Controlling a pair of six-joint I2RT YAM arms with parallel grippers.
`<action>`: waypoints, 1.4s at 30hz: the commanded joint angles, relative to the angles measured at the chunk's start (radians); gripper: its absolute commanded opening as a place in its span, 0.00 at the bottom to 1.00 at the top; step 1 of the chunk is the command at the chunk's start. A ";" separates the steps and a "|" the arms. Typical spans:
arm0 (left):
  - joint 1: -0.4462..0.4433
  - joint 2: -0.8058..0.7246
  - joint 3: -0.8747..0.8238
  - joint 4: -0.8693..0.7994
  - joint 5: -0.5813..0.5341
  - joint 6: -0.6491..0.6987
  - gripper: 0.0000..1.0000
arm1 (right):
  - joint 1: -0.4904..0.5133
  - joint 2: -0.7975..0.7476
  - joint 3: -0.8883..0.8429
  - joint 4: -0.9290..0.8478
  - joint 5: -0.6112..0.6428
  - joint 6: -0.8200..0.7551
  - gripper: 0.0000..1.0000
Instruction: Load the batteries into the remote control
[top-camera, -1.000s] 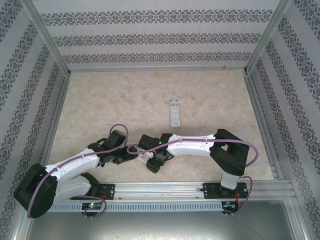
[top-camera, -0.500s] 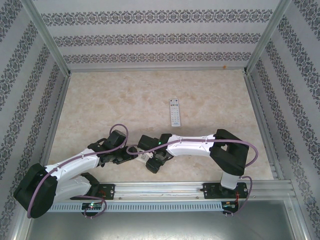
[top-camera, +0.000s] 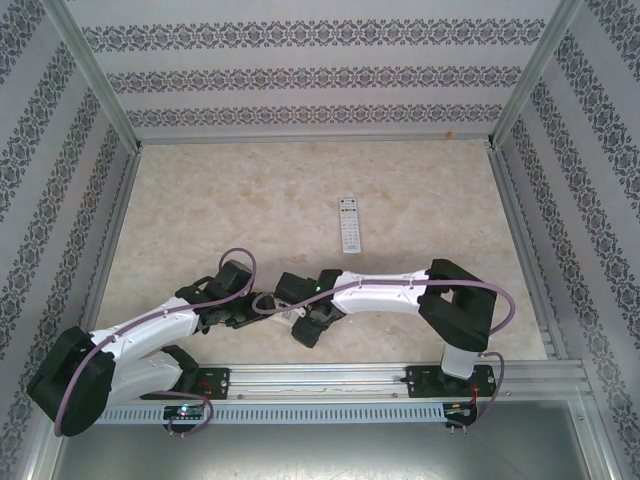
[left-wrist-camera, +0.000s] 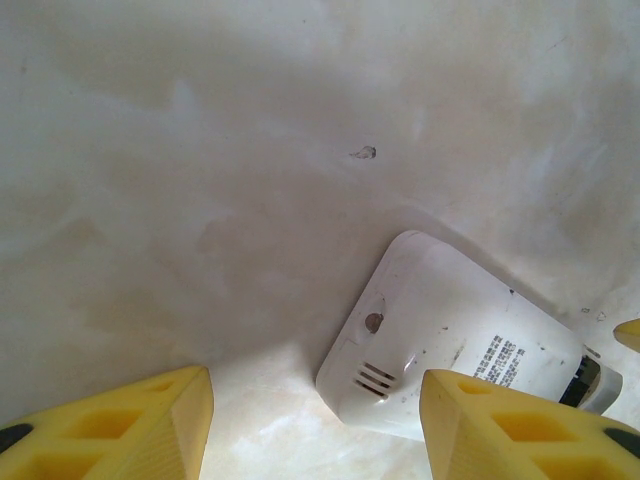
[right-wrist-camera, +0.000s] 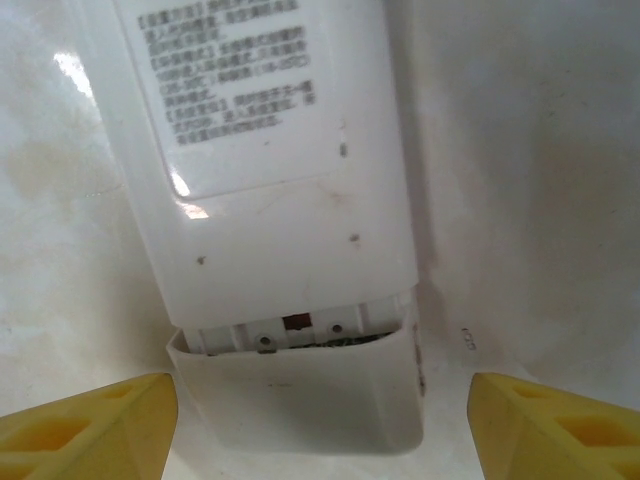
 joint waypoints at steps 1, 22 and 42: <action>-0.012 -0.005 -0.020 0.023 -0.006 -0.015 0.57 | 0.023 0.041 0.018 -0.044 0.043 -0.027 0.76; -0.012 0.019 -0.018 0.046 0.009 -0.012 0.57 | 0.038 0.003 0.036 -0.065 0.126 -0.062 0.62; -0.011 0.009 -0.027 0.051 0.015 -0.024 0.57 | -0.021 -0.052 0.033 -0.094 -0.075 -0.113 0.59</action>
